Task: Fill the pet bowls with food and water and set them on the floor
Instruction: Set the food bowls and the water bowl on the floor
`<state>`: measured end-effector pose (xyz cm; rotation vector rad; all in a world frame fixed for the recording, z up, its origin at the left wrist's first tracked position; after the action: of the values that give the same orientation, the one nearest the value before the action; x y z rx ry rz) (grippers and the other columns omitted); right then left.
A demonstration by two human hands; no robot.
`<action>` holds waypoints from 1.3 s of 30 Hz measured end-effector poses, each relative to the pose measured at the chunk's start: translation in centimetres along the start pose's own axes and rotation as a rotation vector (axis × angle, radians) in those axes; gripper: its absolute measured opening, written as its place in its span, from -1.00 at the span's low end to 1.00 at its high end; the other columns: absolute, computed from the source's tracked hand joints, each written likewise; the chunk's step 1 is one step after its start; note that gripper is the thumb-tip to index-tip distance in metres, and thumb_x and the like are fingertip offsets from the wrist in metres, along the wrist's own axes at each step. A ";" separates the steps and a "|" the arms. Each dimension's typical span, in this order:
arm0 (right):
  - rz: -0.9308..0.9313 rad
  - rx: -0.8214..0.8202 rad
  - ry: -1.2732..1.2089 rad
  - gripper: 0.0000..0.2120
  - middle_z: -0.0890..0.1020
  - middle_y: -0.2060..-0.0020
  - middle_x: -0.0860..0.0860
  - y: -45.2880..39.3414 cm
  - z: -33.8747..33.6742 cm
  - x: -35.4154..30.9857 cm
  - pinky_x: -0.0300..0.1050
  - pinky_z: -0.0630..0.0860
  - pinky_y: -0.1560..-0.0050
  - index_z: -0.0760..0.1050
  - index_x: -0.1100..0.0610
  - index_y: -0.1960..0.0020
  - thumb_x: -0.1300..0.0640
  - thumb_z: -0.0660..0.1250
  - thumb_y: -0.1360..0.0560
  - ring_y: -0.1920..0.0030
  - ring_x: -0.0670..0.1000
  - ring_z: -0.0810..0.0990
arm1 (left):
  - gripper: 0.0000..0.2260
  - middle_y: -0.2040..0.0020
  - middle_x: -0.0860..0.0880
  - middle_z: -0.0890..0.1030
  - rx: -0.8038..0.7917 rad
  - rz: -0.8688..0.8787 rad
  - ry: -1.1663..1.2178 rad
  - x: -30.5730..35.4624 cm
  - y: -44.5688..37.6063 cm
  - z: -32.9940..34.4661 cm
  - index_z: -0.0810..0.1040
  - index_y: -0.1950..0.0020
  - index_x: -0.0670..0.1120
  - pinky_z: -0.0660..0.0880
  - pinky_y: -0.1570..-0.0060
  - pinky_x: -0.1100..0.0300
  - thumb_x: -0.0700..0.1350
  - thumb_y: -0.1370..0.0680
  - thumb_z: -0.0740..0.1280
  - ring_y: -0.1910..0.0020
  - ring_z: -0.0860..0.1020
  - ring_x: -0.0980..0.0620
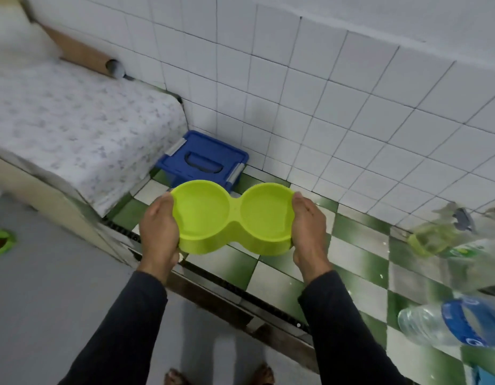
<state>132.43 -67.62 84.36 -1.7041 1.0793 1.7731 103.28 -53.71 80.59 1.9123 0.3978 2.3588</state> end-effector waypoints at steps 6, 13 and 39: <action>-0.010 -0.099 0.025 -0.82 0.59 -0.01 -0.27 2.8 10.2 -1.3 -0.06 0.50 -0.11 0.57 -0.20 0.12 -0.13 0.28 -0.63 -0.11 -0.06 0.56 | -0.82 0.04 0.14 0.74 0.134 0.081 0.030 4.3 -3.8 -8.9 0.73 -0.02 0.06 0.61 0.06 0.18 0.04 -0.63 0.33 0.04 0.67 0.12; -0.083 -0.246 0.068 -0.74 0.60 0.10 -0.23 7.9 22.5 -2.4 -0.07 0.49 0.10 0.58 -0.18 0.19 -0.17 0.25 -0.63 0.03 -0.08 0.56 | -0.78 0.12 0.15 0.72 0.271 0.138 0.080 8.9 -6.5 -20.5 0.75 0.06 0.08 0.54 0.00 0.10 0.00 -0.65 0.31 0.12 0.64 0.15; -0.153 -0.909 0.242 -0.73 0.68 0.10 -0.21 27.6 65.0 -0.1 -0.05 0.53 -0.10 0.63 -0.17 0.21 -0.04 0.27 -0.62 -0.01 -0.06 0.63 | -0.74 0.26 0.21 0.65 0.973 0.228 0.203 16.5 -9.7 -57.9 0.70 0.21 0.07 0.48 0.10 0.12 0.01 -0.64 0.34 0.24 0.56 0.21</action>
<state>70.92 -33.03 86.00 -2.4704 0.1557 2.1487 42.45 -49.36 82.98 2.0734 1.6827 2.7909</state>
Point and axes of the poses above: each hand's wrist, its own y-axis away from the middle knuckle, its own z-axis out of the palm, x = y × z, the point moved 8 cm from there along -y, towards the middle knuckle
